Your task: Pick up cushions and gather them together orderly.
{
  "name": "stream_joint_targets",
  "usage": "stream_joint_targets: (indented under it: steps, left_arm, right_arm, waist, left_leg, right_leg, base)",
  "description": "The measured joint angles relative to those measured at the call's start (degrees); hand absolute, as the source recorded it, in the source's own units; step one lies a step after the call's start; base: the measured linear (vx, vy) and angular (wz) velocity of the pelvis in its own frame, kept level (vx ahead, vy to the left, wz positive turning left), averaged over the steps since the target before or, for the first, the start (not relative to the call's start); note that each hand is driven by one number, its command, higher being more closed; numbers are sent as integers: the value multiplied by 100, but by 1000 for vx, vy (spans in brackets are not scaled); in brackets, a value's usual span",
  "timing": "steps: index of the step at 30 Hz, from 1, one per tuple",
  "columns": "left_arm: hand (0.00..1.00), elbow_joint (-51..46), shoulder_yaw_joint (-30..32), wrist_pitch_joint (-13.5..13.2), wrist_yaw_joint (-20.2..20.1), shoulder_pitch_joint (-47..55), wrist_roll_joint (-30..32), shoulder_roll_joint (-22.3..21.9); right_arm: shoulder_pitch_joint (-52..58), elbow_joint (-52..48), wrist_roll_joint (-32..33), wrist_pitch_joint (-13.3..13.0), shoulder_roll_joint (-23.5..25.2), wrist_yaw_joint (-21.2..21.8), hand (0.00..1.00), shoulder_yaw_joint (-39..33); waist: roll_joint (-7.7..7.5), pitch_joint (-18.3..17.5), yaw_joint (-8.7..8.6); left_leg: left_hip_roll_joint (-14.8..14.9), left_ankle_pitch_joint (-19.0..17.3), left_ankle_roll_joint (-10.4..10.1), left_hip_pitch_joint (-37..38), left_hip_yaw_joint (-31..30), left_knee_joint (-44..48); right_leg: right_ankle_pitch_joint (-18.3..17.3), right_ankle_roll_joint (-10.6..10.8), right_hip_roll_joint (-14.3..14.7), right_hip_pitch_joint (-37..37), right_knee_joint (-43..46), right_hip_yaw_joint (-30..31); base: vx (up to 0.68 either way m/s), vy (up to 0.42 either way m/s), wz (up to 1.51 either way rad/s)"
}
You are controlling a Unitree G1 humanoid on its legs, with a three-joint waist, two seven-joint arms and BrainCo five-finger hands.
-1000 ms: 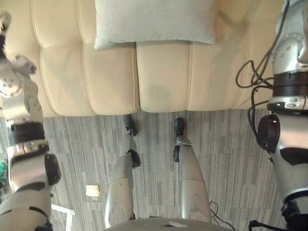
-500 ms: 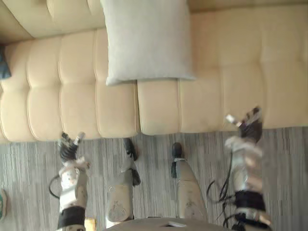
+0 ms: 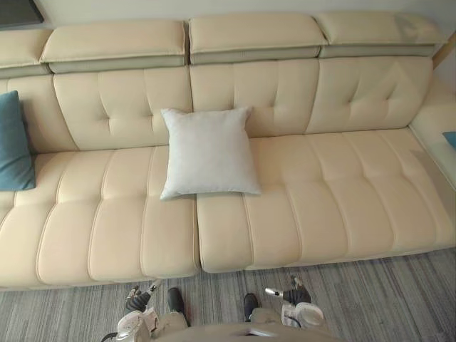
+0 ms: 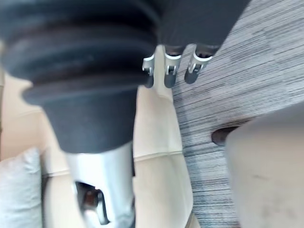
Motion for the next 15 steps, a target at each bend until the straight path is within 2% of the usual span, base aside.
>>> stream_joint_targets:
  steps: [2,7,10,11,12,13,14,15]
  left_arm:
    - [0,153,-4,44,-1,-12,234,41]
    - [0,364,190,97,8,-21,92,100]
    - [0,422,306,103,18,-77,56,98]
    - [0,419,334,103,17,-96,54,110]
    - [0,410,412,106,32,-107,8,94]
    - [0,409,407,119,67,-109,-49,36]
    - [0,393,412,120,77,-102,-62,-13]
    - [0,359,414,124,120,-125,-135,2]
  right_arm:
    - [-30,206,-4,21,-26,0,0,-113]
    - [-206,370,-117,75,-46,-5,0,-280]
    - [-351,348,-119,85,-27,-7,0,-264]
    - [-398,304,-118,89,-6,-9,0,-243]
    - [-394,223,-118,92,14,-14,0,-207]
    - [-384,225,-115,98,-26,-27,0,-222]
    - [-389,222,-114,104,-48,-36,0,-222]
    - [-343,221,-113,107,1,-40,0,-214]
  waist:
    - [-1,-66,6]
    - [-38,-54,23]
    - [-99,-13,119]
    - [-152,18,136]
    - [-213,68,152]
    - [-9,15,163]
    - [62,32,197]
    - [38,71,174]
  left_leg:
    - [-36,-13,2,39,-5,0]
    - [-110,-83,3,367,21,-1]
    - [-124,-138,-4,470,312,-1]
    - [-184,-184,65,465,305,5]
    - [-226,-271,148,440,218,4]
    - [-60,-272,269,342,125,-36]
    - [16,-194,367,310,137,-27]
    - [51,-166,386,226,63,75]
  right_leg:
    - [88,16,-22,66,-121,56]
    - [195,32,-61,297,-203,288]
    - [302,-22,-65,227,-221,539]
    - [315,-48,-83,188,-214,588]
    - [188,-532,-102,158,-263,482]
    - [-74,-871,-98,147,-56,73]
    - [-216,-782,-125,-24,406,-111]
    - [-389,-610,-242,-302,1666,-331]
  base:
    - [6,28,-12]
    - [-19,30,-24]
    - [-111,36,-46]
    - [-153,40,-34]
    - [-121,25,-31]
    - [-98,17,-27]
    - [-65,19,-4]
    - [-74,-23,57]
